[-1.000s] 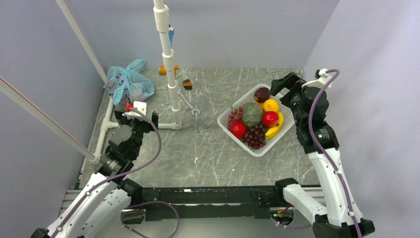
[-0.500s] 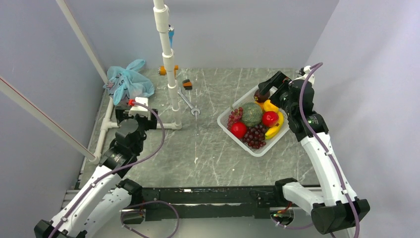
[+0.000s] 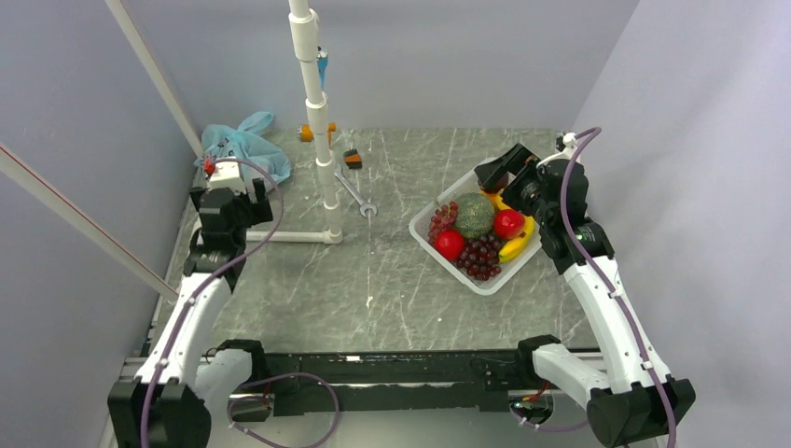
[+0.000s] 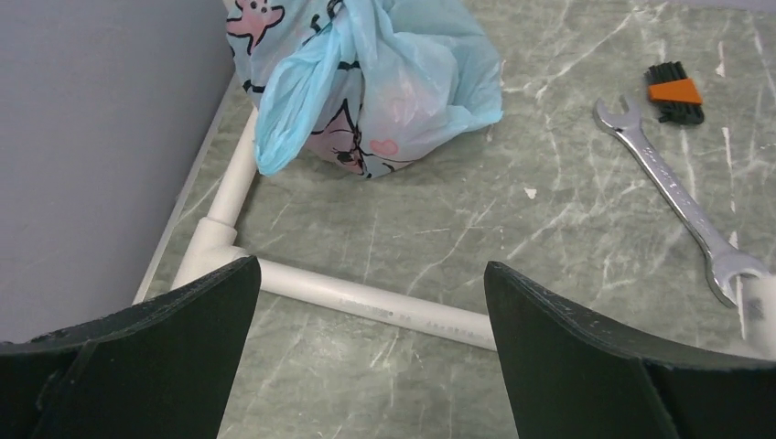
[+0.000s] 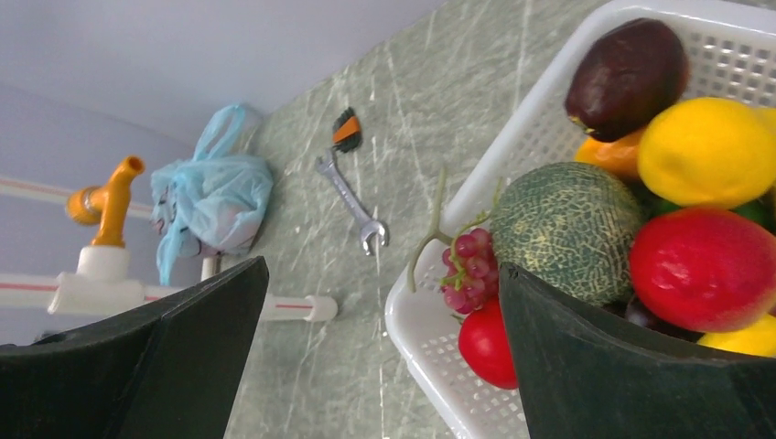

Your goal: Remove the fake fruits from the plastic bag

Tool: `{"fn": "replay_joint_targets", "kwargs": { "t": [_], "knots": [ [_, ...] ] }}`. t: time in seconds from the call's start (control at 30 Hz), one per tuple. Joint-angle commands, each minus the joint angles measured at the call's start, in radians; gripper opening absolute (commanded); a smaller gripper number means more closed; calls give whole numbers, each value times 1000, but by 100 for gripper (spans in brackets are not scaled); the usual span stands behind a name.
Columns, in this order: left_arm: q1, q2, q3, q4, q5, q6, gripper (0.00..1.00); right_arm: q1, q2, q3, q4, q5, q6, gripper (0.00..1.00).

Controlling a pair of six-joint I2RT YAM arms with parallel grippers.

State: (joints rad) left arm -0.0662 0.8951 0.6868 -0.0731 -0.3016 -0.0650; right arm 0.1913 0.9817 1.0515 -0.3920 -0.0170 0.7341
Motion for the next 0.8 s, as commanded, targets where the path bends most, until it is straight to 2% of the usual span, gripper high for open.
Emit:
{"fn": "replay_joint_targets", "kwargs": {
  "t": [0.0,0.1,0.3,0.5,0.63,0.77],
  "knots": [
    [115,95,85,28,163,-65,99,2,-1,-16,99,-142,-37,100],
    [162,167,113,43,178,-55,99,3,18,-6,105,-185,-55,100],
    [342,401,231,41,473,-162,99,5,80,35,110,-225,-35,100],
    [334,568,413,14,400,-139,99,5,107,17,127,-249,-35,100],
    [274,692,566,-35,317,-41,99,7,117,-12,156,-268,-32,100],
    [224,782,632,0,252,42,97,11,157,6,148,-281,-38,100]
  ]
}}
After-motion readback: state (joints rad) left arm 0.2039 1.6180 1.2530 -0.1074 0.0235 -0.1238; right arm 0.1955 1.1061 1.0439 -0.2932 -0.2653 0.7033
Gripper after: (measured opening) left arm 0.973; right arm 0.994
